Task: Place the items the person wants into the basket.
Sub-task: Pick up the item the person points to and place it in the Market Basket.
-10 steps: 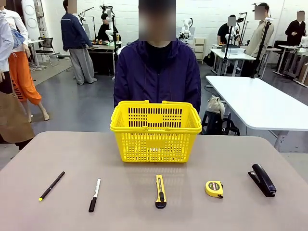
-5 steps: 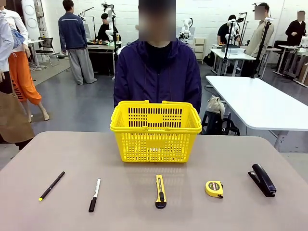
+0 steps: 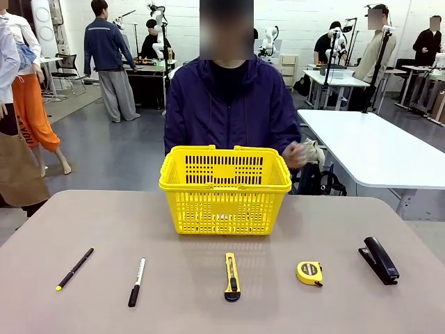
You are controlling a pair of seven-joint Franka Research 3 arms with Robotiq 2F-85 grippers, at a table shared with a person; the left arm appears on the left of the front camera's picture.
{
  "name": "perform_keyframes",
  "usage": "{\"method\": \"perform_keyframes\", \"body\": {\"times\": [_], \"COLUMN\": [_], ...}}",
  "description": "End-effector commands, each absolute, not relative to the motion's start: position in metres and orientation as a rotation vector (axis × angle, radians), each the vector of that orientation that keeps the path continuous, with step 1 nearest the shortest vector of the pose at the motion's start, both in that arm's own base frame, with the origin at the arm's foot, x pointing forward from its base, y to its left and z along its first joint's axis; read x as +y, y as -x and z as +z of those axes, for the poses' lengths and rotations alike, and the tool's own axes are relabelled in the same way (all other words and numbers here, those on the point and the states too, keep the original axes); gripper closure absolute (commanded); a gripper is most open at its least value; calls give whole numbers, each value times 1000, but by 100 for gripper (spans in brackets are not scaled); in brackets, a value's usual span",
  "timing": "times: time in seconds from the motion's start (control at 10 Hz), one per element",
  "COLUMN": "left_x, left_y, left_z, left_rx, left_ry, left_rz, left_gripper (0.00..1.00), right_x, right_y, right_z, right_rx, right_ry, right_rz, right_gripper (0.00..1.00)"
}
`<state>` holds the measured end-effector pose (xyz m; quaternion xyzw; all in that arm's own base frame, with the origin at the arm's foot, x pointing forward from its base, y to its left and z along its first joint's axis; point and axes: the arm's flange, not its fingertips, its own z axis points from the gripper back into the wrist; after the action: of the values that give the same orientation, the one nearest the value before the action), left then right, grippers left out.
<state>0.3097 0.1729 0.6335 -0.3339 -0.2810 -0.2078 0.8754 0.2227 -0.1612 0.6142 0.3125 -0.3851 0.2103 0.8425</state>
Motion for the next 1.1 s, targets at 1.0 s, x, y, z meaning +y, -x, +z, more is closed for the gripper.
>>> {"method": "perform_keyframes", "body": {"times": [1.0], "left_x": [173], "left_y": [-311], "left_z": [634], "left_rx": [-598], "left_ry": [708], "left_rz": [-434], "left_gripper": [0], "right_x": [-163], "right_y": [-226], "right_z": [613], "right_rx": [-826], "right_ry": [-668], "right_rz": [452], "right_gripper": [0]}}
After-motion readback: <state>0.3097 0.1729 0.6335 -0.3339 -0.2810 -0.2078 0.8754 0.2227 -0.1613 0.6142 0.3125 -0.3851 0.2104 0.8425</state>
